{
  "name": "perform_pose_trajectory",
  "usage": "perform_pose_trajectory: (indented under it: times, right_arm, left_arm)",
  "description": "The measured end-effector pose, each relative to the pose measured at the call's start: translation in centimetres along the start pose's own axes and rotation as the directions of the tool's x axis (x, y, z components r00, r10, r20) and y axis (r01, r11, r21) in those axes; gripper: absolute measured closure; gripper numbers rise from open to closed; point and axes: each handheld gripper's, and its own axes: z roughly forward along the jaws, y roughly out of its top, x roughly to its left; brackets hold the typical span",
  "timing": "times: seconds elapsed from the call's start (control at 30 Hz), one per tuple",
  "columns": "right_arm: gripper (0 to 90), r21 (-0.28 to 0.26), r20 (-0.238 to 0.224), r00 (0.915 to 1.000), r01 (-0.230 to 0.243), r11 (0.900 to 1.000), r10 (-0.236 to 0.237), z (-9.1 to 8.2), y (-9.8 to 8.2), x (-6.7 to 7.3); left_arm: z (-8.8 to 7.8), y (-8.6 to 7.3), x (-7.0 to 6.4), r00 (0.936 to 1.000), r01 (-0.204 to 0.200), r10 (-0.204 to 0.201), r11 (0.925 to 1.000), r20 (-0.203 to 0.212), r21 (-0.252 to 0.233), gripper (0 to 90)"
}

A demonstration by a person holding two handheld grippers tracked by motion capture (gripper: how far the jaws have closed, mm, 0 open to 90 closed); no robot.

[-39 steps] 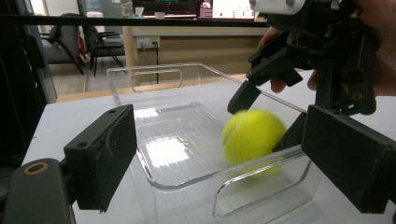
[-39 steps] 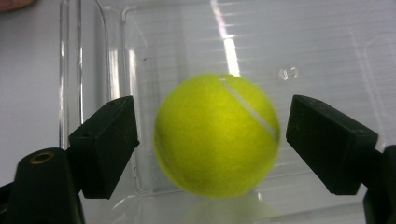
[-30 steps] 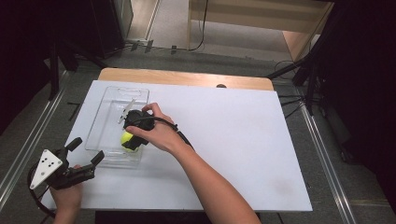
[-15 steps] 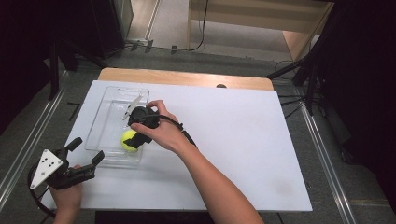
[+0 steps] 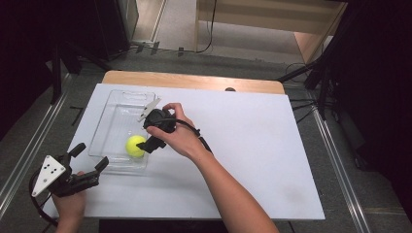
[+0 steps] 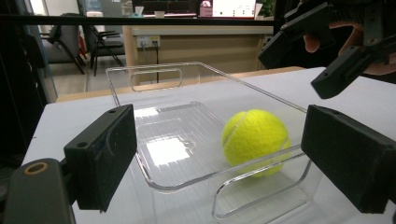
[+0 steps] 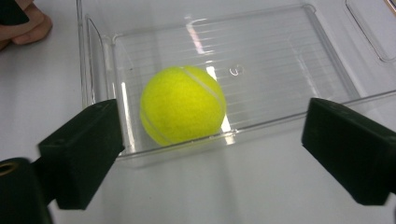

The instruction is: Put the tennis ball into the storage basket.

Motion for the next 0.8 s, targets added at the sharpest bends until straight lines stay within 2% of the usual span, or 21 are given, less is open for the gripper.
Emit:
perform_pose_trajectory:
  times: [0.33, 0.6, 0.8]
  right_arm:
    - [0.4, -0.022, 0.042, 0.9969, -0.065, 0.998, 0.066, -1.4, -1.6, -0.6]
    - [0.4, -0.031, 0.054, 0.9956, -0.075, 0.997, 0.077, -2.2, -2.9, -1.1]
    - [0.4, -0.035, 0.058, 0.9927, -0.104, 0.994, 0.106, -2.8, -4.0, -1.3]
  left_arm:
    - [0.0, 0.0, 0.0, 1.0, 0.0, 0.0, 1.0, -0.002, 0.003, 11.1]
    - [0.0, 0.0, 0.0, 1.0, -0.003, 0.003, 1.0, -0.001, 0.003, 11.1]
    - [0.0, 0.0, 0.0, 1.0, -0.004, 0.004, 1.0, -0.003, 0.005, 11.1]
